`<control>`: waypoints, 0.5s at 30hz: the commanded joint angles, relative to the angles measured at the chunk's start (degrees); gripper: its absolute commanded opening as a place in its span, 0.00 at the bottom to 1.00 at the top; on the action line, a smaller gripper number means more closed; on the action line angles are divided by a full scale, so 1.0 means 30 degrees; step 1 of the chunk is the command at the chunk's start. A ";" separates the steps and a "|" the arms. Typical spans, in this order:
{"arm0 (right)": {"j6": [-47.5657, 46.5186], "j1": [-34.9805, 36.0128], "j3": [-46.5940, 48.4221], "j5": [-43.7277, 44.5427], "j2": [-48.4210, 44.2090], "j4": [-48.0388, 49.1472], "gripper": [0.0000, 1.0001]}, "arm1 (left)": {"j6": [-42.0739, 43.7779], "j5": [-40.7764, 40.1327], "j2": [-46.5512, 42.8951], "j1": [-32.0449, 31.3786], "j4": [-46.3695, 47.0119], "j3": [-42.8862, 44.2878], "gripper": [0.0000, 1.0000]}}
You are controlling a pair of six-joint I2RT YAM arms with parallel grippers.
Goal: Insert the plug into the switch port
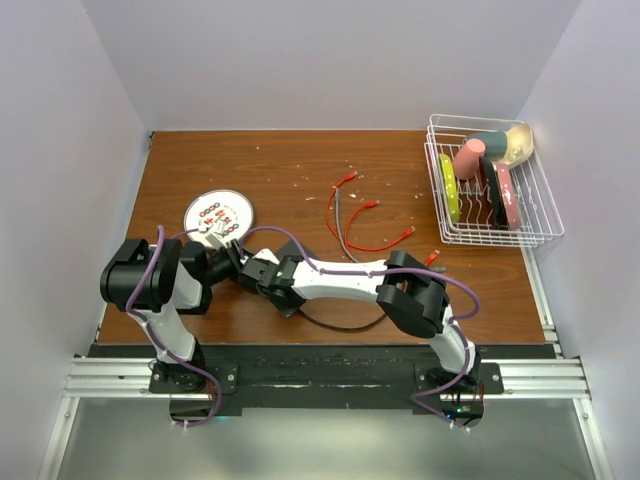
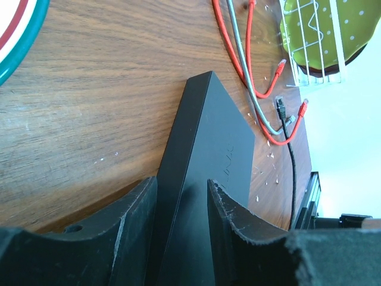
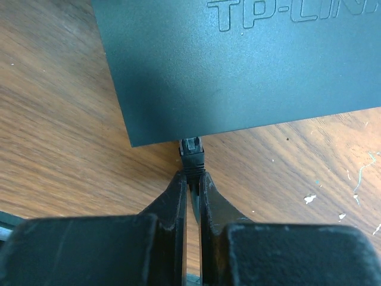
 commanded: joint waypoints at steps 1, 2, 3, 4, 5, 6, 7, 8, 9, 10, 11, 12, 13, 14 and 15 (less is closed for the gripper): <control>0.0161 -0.0035 0.0857 0.0892 -0.0521 0.1202 0.00 | 0.0014 0.0521 0.0220 -0.0056 -0.0219 -0.0295 0.44; 0.0160 -0.0035 0.0827 0.0922 -0.0608 0.1379 0.00 | 0.0014 0.0550 0.0192 -0.0056 -0.0190 -0.0324 0.44; 0.0044 -0.0035 0.0855 0.1068 -0.0551 0.1439 0.00 | 0.0014 0.0580 0.0191 -0.0056 -0.0189 -0.0324 0.44; 0.0014 -0.0035 0.0914 0.1214 -0.0464 0.1527 0.00 | 0.0014 0.0580 0.0249 -0.0056 -0.0131 -0.0295 0.44; -0.0015 -0.0035 0.0972 0.1157 -0.0231 0.1498 0.00 | -0.0015 0.0638 0.0250 -0.0056 -0.0102 -0.0324 0.44; -0.0015 -0.0035 0.1060 0.1273 -0.0083 0.1382 0.00 | -0.0015 0.0668 0.0250 -0.0056 -0.0072 -0.0353 0.43; 0.0072 -0.0035 0.1061 0.1303 -0.0024 0.1381 0.00 | -0.0015 0.0697 0.0221 -0.0056 -0.0072 -0.0353 0.43; 0.0131 -0.0035 0.1090 0.1303 0.0064 0.1410 0.00 | -0.0073 0.0697 0.0221 -0.0056 -0.0072 -0.0382 0.42; 0.0392 -0.0035 0.1032 0.1477 0.0094 0.1526 0.00 | -0.0132 0.0697 0.0163 -0.0056 -0.0072 -0.0411 0.41; 0.0511 -0.0035 0.0886 0.1537 0.0065 0.1614 0.00 | -0.0162 0.0697 0.0133 -0.0056 -0.0043 -0.0412 0.40; 0.0773 -0.0035 0.0827 0.1654 -0.0022 0.1702 0.00 | -0.0307 0.0726 0.0133 -0.0056 -0.0043 -0.0499 0.39; 0.0979 -0.0064 0.0739 0.1829 -0.0139 0.1790 0.00 | -0.0395 0.0755 0.0133 -0.0056 0.0189 -0.0587 0.37; 0.1155 -0.0035 0.0622 0.2150 -0.0227 0.1849 0.00 | -0.0512 0.0727 0.0162 -0.0056 0.0337 -0.0675 0.36; 0.1447 -0.0093 0.0563 0.2298 -0.0344 0.1850 0.00 | -0.0658 0.0755 0.0162 -0.0056 0.0396 -0.0820 0.36; 0.1595 -0.0093 0.0476 0.2445 -0.0578 0.2140 0.00 | -0.0805 0.0785 0.0133 -0.0056 0.0687 -0.0909 0.35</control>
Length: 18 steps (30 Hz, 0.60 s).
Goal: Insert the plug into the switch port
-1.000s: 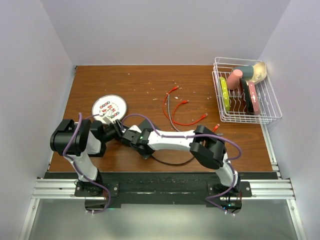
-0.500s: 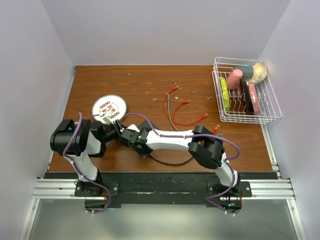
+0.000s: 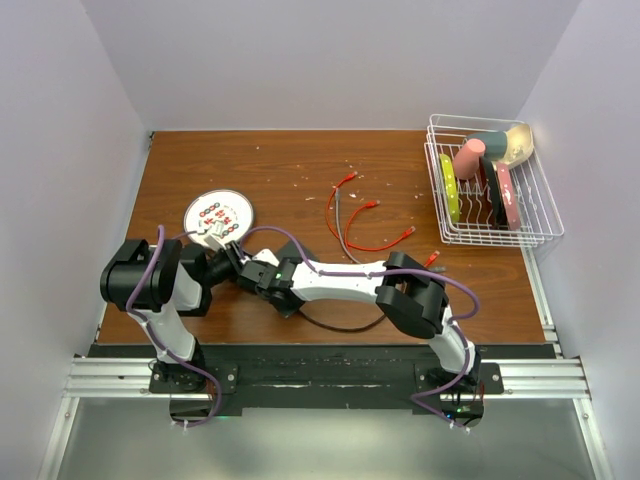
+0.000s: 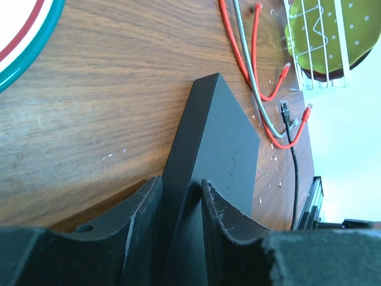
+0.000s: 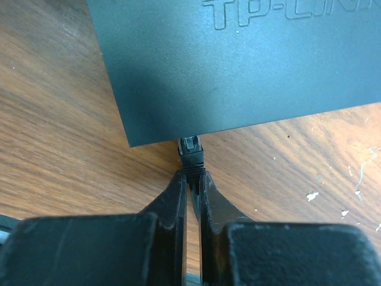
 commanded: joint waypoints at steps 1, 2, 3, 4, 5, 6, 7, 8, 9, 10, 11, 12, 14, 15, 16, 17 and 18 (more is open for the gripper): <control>0.1202 -0.0188 0.0170 0.2052 -0.0776 0.2266 0.00 | -0.0828 0.1164 0.0089 -0.0071 0.0769 -0.0844 0.35; 0.1290 -0.0188 0.0051 0.2111 -0.0922 0.2470 0.00 | -0.1061 0.1164 0.0060 -0.0071 0.0916 -0.1048 0.34; 0.1349 -0.0188 -0.0240 0.2199 -0.1214 0.2821 0.00 | -0.1092 0.1193 0.0002 -0.0071 0.1120 -0.1137 0.34; 0.1321 -0.0217 -0.0359 0.2229 -0.1333 0.3056 0.00 | -0.1151 0.1222 -0.0028 -0.0100 0.1209 -0.1225 0.34; 0.1204 -0.0188 -0.0447 0.2229 -0.1450 0.3290 0.00 | -0.1151 0.1223 -0.0086 -0.0100 0.1210 -0.1284 0.33; 0.1087 -0.0217 -0.0680 0.2171 -0.1654 0.3786 0.00 | -0.1151 0.1252 -0.0174 -0.0100 0.1181 -0.1313 0.33; 0.0970 -0.0217 -0.0798 0.2113 -0.1743 0.4023 0.00 | -0.1180 0.1281 -0.0233 -0.0100 0.1181 -0.1343 0.33; 0.0592 -0.0217 -0.0945 0.1938 -0.1860 0.4344 0.00 | -0.1180 0.1281 -0.0262 -0.0100 0.1152 -0.1372 0.32; 0.0443 -0.0217 -0.1323 0.1936 -0.1977 0.5044 0.00 | -0.1180 0.1310 -0.0350 -0.0100 0.1181 -0.1401 0.31; 0.0325 -0.0217 -0.1501 0.1878 -0.2269 0.5370 0.00 | -0.1180 0.1368 -0.0408 -0.0100 0.1152 -0.1402 0.31; -0.0024 -0.0217 -0.1793 0.1907 -0.2358 0.5953 0.00 | -0.1209 0.1398 -0.0467 -0.0100 0.1181 -0.1460 0.30; -0.0143 -0.0217 -0.1941 0.1936 -0.2504 0.6249 0.00 | -0.1210 0.1369 -0.0497 -0.0129 0.1181 -0.1489 0.30; -0.0466 -0.0217 -0.2234 0.2023 -0.2798 0.6951 0.00 | -0.1297 0.1369 -0.0643 -0.0158 0.1210 -0.1635 0.29; -0.0467 -0.0217 -0.2293 0.2140 -0.2886 0.7158 0.00 | -0.1298 0.1398 -0.0701 -0.0188 0.1181 -0.1636 0.28; -0.0525 -0.0304 -0.2352 0.2141 -0.3032 0.7305 0.00 | -0.1298 0.1369 -0.0731 -0.0246 0.1210 -0.1723 0.27; -0.0554 -0.0305 -0.2410 0.2141 -0.3120 0.7655 0.00 | -0.1356 0.1311 -0.0818 -0.0305 0.1181 -0.1782 0.26; -0.0613 -0.0305 -0.2498 0.2054 -0.3208 0.7890 0.00 | -0.1356 0.1281 -0.0848 -0.0334 0.1210 -0.1811 0.25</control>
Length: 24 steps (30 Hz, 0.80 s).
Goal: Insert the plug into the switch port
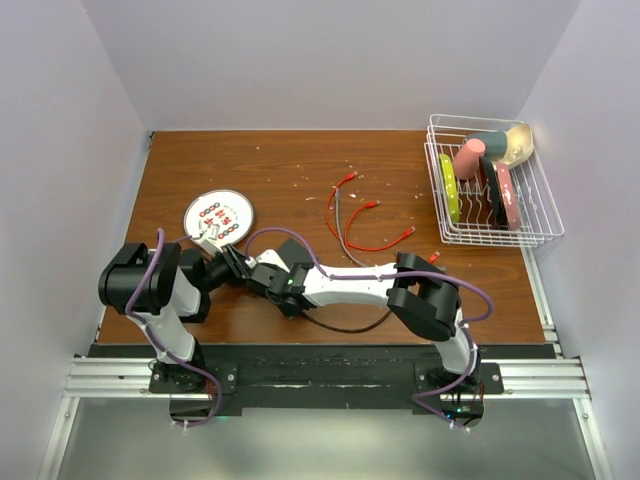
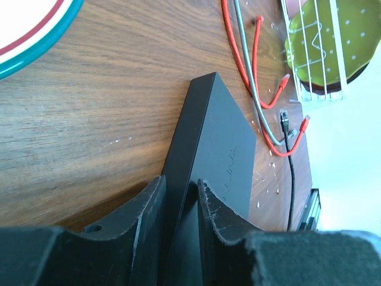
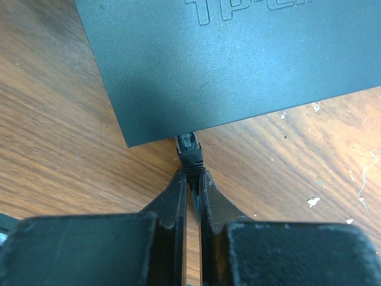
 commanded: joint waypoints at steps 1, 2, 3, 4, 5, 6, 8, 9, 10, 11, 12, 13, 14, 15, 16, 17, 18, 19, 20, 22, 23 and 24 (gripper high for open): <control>-0.0641 -0.0429 0.0233 0.1588 -0.1831 0.5094 0.00 | -0.0526 0.2032 -0.0484 -0.0545 -0.0079 -0.0704 0.22; -0.0817 -0.0429 0.0030 0.1412 -0.1949 0.5676 0.00 | -0.0526 0.2031 -0.0455 -0.0575 -0.0137 -0.0734 0.19; -0.0877 -0.0429 -0.0088 0.1208 -0.2095 0.6001 0.00 | -0.0613 0.2002 -0.0455 -0.0634 -0.0167 -0.0705 0.17; -0.1081 -0.0487 -0.0234 0.1061 -0.2271 0.6294 0.00 | -0.0614 0.1973 -0.0426 -0.0721 -0.0080 -0.0734 0.14; -0.1170 -0.0517 -0.0555 0.0972 -0.2592 0.6906 0.00 | -0.0643 0.2002 -0.0368 -0.0751 -0.0108 -0.0734 0.13; -0.1200 -0.0546 -0.0674 0.0826 -0.2711 0.7231 0.00 | -0.0672 0.1915 -0.0425 -0.0780 -0.0080 -0.0763 0.11; -0.1317 -0.0721 -0.0559 0.0766 -0.2800 0.7410 0.00 | -0.0701 0.1827 -0.0426 -0.0810 -0.0254 -0.0792 0.07; -0.1346 -0.0751 -0.0471 0.0708 -0.2771 0.7352 0.00 | -0.0731 0.1710 -0.0426 -0.0839 -0.0342 -0.0763 0.05; -0.1405 -0.0897 -0.0325 0.0708 -0.2713 0.7207 0.00 | -0.0760 0.1680 -0.0455 -0.0897 -0.0459 -0.0792 0.01; -0.1492 -0.0956 -0.0324 0.0621 -0.2683 0.7350 0.00 | -0.0789 0.1593 -0.0455 -0.0927 -0.0489 -0.0792 0.00; -0.1493 -0.0986 -0.0265 0.0591 -0.2654 0.7352 0.00 | -0.0818 0.1563 -0.0426 -0.1072 -0.0519 -0.0792 0.00; -0.1464 -0.1073 -0.0236 0.0387 -0.2624 0.7381 0.00 | -0.0848 0.1534 -0.0455 -0.1132 -0.0490 -0.0821 0.00; -0.1435 -0.1132 -0.0178 0.0269 -0.2566 0.7497 0.00 | -0.0848 0.1504 -0.0455 -0.1219 -0.0461 -0.0851 0.00; -0.1434 -0.1191 -0.0032 0.0152 -0.2275 0.7411 0.00 | -0.0877 0.1446 -0.0513 -0.1394 -0.0431 -0.0909 0.00; -0.1347 -0.1220 0.0143 0.0122 -0.2099 0.7265 0.00 | -0.0877 0.1416 -0.0543 -0.1454 -0.0257 -0.0968 0.00; -0.1347 -0.1249 0.0406 0.0064 -0.1894 0.7119 0.00 | -0.0906 0.1358 -0.0601 -0.1513 -0.0226 -0.0997 0.00; -0.1318 -0.1308 0.0612 0.0092 -0.1573 0.6856 0.00 | -0.0936 0.1357 -0.0601 -0.1658 -0.0168 -0.1055 0.00; -0.1259 -0.1337 0.0730 0.0063 -0.1395 0.6738 0.00 | -0.0965 0.1357 -0.0659 -0.1747 0.0152 -0.1143 0.00; -0.1230 -0.1309 0.0876 0.0092 -0.1278 0.6649 0.00 | -0.1023 0.1357 -0.0660 -0.1806 0.0242 -0.1202 0.00; -0.1142 -0.1396 0.0820 0.0092 -0.1160 0.6765 0.00 | -0.1082 0.1328 -0.0689 -0.1952 0.0388 -0.1319 0.00; -0.1141 -0.1425 0.0848 0.0005 -0.1072 0.6853 0.00 | -0.1111 0.1328 -0.0689 -0.2040 0.0389 -0.1349 0.00; -0.1170 -0.1426 0.0877 -0.0054 -0.0984 0.6883 0.00 | -0.1141 0.1212 -0.0689 -0.2214 0.0389 -0.1378 0.00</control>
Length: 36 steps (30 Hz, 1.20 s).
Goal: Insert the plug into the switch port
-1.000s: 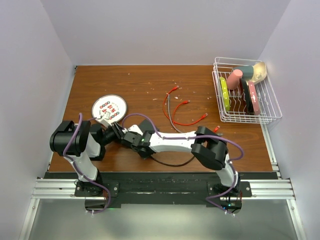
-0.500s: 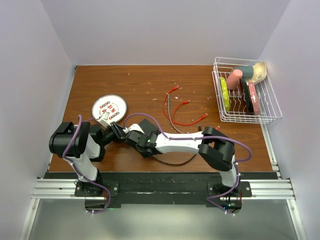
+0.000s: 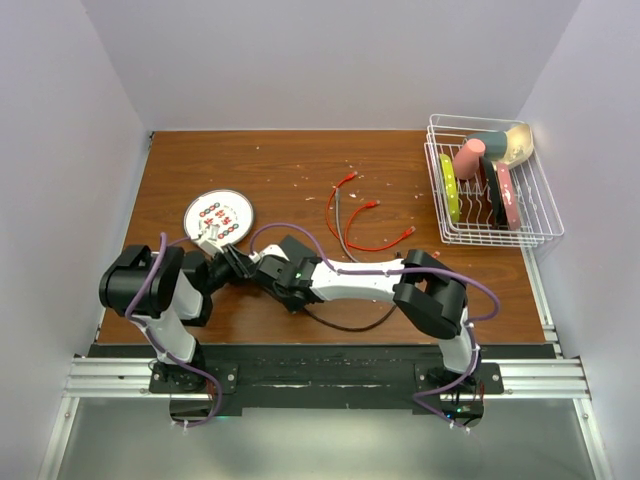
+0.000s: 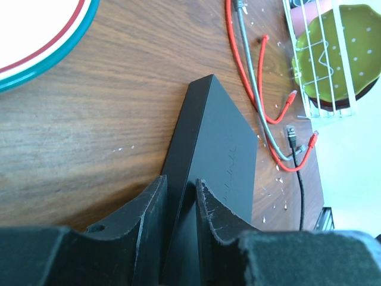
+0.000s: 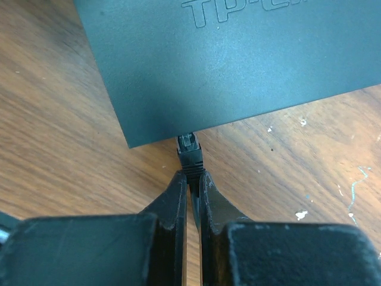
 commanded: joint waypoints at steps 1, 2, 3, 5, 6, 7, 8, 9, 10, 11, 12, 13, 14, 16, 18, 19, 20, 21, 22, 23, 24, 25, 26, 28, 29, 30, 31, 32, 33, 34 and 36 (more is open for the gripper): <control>0.0010 -0.0660 0.2021 0.0959 0.0087 0.5375 0.00 | -0.0886 0.3215 -0.0201 -0.1473 -0.0390 -0.0883 0.00; 0.0009 -0.0632 0.2196 0.0987 0.0204 0.5346 0.00 | -0.0915 0.3127 -0.0201 -0.1590 -0.0390 -0.0912 0.00; -0.0020 -0.0690 0.2256 0.0987 0.0264 0.5346 0.00 | -0.0915 0.2981 -0.0201 -0.1823 -0.0419 -0.0941 0.00; -0.0020 -0.0690 0.2198 0.1075 0.0352 0.5665 0.00 | -0.0945 0.2805 -0.0143 -0.2088 -0.0361 -0.1000 0.00; 0.0009 -0.0719 0.2140 0.1104 0.0323 0.5813 0.00 | -0.0945 0.2630 -0.0171 -0.2350 -0.0390 -0.1029 0.00; 0.0009 -0.0719 0.2081 0.1105 0.0294 0.6104 0.00 | -0.1003 0.2570 -0.0114 -0.2468 -0.0332 -0.1059 0.00; 0.0038 -0.0748 0.1993 0.1134 0.0294 0.6194 0.00 | -0.1032 0.2483 -0.0113 -0.2615 -0.0302 -0.1059 0.00; 0.0039 -0.0749 0.1993 0.1192 0.0323 0.6282 0.00 | -0.1091 0.2337 -0.0084 -0.2819 -0.0273 -0.1117 0.00; 0.0010 -0.0778 0.1964 0.1280 0.0294 0.6573 0.00 | -0.1091 0.2306 -0.0055 -0.2908 -0.0244 -0.1146 0.00; 0.0009 -0.0749 0.1934 0.1338 0.0235 0.6692 0.00 | -0.1120 0.2161 -0.0055 -0.2996 -0.0272 -0.1205 0.00; -0.0020 -0.0807 0.1876 0.1368 0.0206 0.6867 0.00 | -0.1120 0.2015 -0.0055 -0.3229 -0.0331 -0.1205 0.00; -0.0049 -0.0836 0.1701 0.1484 0.0148 0.7362 0.00 | -0.1091 0.2013 0.0003 -0.3289 -0.0331 -0.1205 0.00; -0.0078 -0.0866 0.1613 0.1486 0.0060 0.7628 0.00 | -0.1062 0.2013 0.0033 -0.3348 -0.0302 -0.1292 0.00; -0.0166 -0.0982 0.1670 0.1340 0.0059 0.8038 0.00 | -0.1091 0.2071 0.0092 -0.3378 -0.0156 -0.1352 0.00; -0.0312 -0.1099 0.1932 0.1193 0.0234 0.8012 0.00 | -0.1179 0.2101 0.0034 -0.3465 0.0048 -0.1439 0.00; -0.0371 -0.1129 0.2224 0.1019 0.0322 0.8041 0.00 | -0.1208 0.2130 0.0004 -0.3524 0.0108 -0.1498 0.00; -0.0488 -0.1188 0.2343 0.0930 0.0381 0.8012 0.00 | -0.1237 0.2101 -0.0025 -0.3640 0.0108 -0.1527 0.00; -0.0518 -0.1217 0.2489 0.0871 0.0555 0.8012 0.00 | -0.1209 0.2043 -0.0054 -0.3700 0.0108 -0.1528 0.00; -0.0547 -0.1217 0.2723 0.0812 0.0644 0.7867 0.00 | -0.1237 0.2042 -0.0055 -0.3700 0.0108 -0.1528 0.00; -0.0547 -0.1217 0.2783 0.0754 0.0732 0.7836 0.00 | -0.1238 0.2042 -0.0055 -0.3729 0.0166 -0.1557 0.00; -0.0489 -0.1188 0.2784 0.0753 0.0733 0.7807 0.00 | -0.1238 0.2042 -0.0084 -0.3729 0.0254 -0.1586 0.00; -0.0431 -0.1217 0.2668 0.0724 0.0704 0.7690 0.00 | -0.1238 0.1984 -0.0113 -0.3729 0.0255 -0.1586 0.00; -0.0401 -0.1217 0.2521 0.0579 0.0617 0.7805 0.00 | -0.1180 0.2013 -0.0171 -0.3729 0.0255 -0.1528 0.00; -0.0343 -0.1188 0.2142 0.0577 0.0412 0.7807 0.00 | -0.1150 0.2013 -0.0347 -0.3729 0.0022 -0.1382 0.00; -0.0313 -0.1159 0.1965 0.0519 0.0295 0.7777 0.00 | -0.1121 0.2013 -0.0435 -0.3729 -0.0125 -0.1178 0.00; -0.0284 -0.1188 0.1760 0.0258 0.0148 0.7748 0.00 | -0.1062 0.2013 -0.0638 -0.3729 -0.0561 -0.1060 0.00; -0.0226 -0.1188 0.1352 0.0110 -0.0056 0.7661 0.00 | -0.0888 0.1955 -0.0756 -0.3729 -0.0856 -0.0769 0.00; -0.0080 -0.1188 0.1145 -0.0007 -0.0203 0.7544 0.00 | -0.0799 0.1838 -0.1048 -0.3700 -0.1497 -0.0650 0.00; -0.0050 -0.1159 0.0621 -0.0096 -0.0350 0.7572 0.00 | -0.0682 0.1750 -0.1225 -0.3700 -0.1851 -0.0504 0.00; 0.0038 -0.1159 0.0384 -0.0154 -0.0525 0.7514 0.00 | -0.0391 0.1459 -0.1400 -0.3700 -0.2261 -0.0241 0.01; 0.0185 -0.1159 -0.0172 -0.0389 -0.0702 0.7281 0.00 | -0.0096 0.1136 -0.2103 -0.3613 -0.3754 0.0024 0.07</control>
